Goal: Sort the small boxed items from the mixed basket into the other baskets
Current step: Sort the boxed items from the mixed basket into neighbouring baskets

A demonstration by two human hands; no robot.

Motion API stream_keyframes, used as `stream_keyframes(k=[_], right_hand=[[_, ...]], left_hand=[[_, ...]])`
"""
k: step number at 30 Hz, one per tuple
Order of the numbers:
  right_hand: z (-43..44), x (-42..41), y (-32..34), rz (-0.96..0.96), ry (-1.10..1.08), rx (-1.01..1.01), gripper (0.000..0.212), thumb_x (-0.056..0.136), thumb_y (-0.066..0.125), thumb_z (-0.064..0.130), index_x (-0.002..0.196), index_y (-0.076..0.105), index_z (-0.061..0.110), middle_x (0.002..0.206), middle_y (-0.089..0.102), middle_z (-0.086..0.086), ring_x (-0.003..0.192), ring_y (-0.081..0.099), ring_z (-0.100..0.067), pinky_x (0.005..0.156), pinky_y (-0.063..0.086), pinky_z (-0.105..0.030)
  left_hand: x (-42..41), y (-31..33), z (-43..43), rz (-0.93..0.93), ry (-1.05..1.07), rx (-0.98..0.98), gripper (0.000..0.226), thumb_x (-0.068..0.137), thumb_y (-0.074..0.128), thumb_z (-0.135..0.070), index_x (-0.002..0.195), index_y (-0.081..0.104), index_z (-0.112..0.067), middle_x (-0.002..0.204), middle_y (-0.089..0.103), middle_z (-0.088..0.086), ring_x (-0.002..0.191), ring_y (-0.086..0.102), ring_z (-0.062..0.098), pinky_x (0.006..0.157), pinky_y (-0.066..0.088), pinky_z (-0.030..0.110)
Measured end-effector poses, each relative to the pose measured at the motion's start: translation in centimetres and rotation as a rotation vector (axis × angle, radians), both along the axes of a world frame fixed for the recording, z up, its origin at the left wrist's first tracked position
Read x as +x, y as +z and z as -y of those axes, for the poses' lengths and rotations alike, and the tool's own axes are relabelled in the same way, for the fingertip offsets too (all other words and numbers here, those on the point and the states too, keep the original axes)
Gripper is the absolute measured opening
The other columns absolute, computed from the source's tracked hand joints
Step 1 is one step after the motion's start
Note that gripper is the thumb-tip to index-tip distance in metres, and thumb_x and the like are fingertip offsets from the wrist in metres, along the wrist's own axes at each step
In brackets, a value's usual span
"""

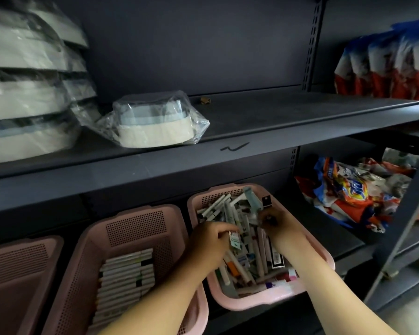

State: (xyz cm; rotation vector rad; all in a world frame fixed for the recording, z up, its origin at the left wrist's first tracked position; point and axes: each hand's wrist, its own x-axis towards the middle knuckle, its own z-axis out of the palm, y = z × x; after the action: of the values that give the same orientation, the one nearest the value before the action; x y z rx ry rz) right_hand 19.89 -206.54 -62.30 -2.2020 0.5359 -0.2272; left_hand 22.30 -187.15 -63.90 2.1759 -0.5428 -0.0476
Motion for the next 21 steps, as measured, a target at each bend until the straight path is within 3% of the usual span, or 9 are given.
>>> stream_keyframes(k=[2, 6, 12, 15, 18, 21], right_hand=[[-0.2, -0.1, 0.5, 0.037, 0.012, 0.017, 0.01, 0.097, 0.06, 0.03, 0.087, 0.063, 0.029, 0.088, 0.066, 0.002, 0.076, 0.063, -0.014, 0.064, 0.047, -0.026], [-2.2, 0.1, 1.0, 0.078, 0.057, -0.007, 0.019, 0.095, 0.062, 0.022, 0.081, 0.067, 0.034, 0.09, 0.069, 0.011, 0.078, 0.067, -0.01, 0.072, 0.058, -0.032], [-8.3, 0.6, 3.4, 0.234, 0.234, 0.009, 0.035, 0.092, 0.061, 0.006, 0.072, 0.07, 0.034, 0.079, 0.066, 0.017, 0.071, 0.062, -0.002, 0.06, 0.042, -0.014], [-12.8, 0.6, 4.9, 0.26, 0.363, -0.034, 0.032, 0.09, 0.058, 0.002, 0.078, 0.071, 0.029, 0.073, 0.064, 0.022, 0.066, 0.057, 0.005, 0.059, 0.039, -0.006], [-17.9, 1.2, 5.5, 0.294, 0.488, -0.006, 0.034, 0.091, 0.06, 0.004, 0.077, 0.068, 0.034, 0.067, 0.063, 0.027, 0.062, 0.056, 0.011, 0.06, 0.039, -0.007], [-24.0, 2.0, 5.7, 0.259, 0.614, -0.076, 0.03, 0.093, 0.062, 0.018, 0.077, 0.064, 0.042, 0.066, 0.06, 0.024, 0.058, 0.054, 0.005, 0.06, 0.039, -0.011]], left_hand=[[-0.2, 1.0, -0.8, 0.071, 0.006, -0.021, 0.029, 0.102, 0.063, -0.017, 0.116, 0.078, -0.038, 0.114, 0.073, -0.021, 0.092, 0.071, -0.002, 0.081, 0.059, 0.021], [0.3, 3.3, -3.4, 0.311, 0.017, -0.046, 0.018, 0.096, 0.074, -0.022, 0.112, 0.081, -0.028, 0.11, 0.075, -0.014, 0.093, 0.063, -0.011, 0.079, 0.042, 0.001], [1.1, 7.6, -10.8, 0.805, 0.048, 0.199, 0.032, 0.097, 0.054, -0.04, 0.106, 0.082, -0.026, 0.108, 0.07, -0.008, 0.101, 0.06, 0.013, 0.088, 0.049, 0.028], [0.4, 9.2, -16.2, 0.8, 0.071, 0.322, 0.034, 0.098, 0.049, -0.042, 0.105, 0.08, -0.028, 0.105, 0.075, -0.011, 0.097, 0.062, 0.011, 0.083, 0.05, 0.03], [-0.2, 9.6, -22.6, 0.708, 0.174, 0.414, 0.042, 0.098, 0.044, -0.05, 0.112, 0.079, -0.032, 0.104, 0.077, -0.008, 0.095, 0.069, 0.014, 0.081, 0.055, 0.031], [-1.4, 9.7, -29.4, 0.718, 0.277, 0.502, 0.04, 0.097, 0.048, -0.048, 0.111, 0.081, -0.031, 0.103, 0.079, -0.008, 0.094, 0.072, 0.015, 0.079, 0.058, 0.03]])
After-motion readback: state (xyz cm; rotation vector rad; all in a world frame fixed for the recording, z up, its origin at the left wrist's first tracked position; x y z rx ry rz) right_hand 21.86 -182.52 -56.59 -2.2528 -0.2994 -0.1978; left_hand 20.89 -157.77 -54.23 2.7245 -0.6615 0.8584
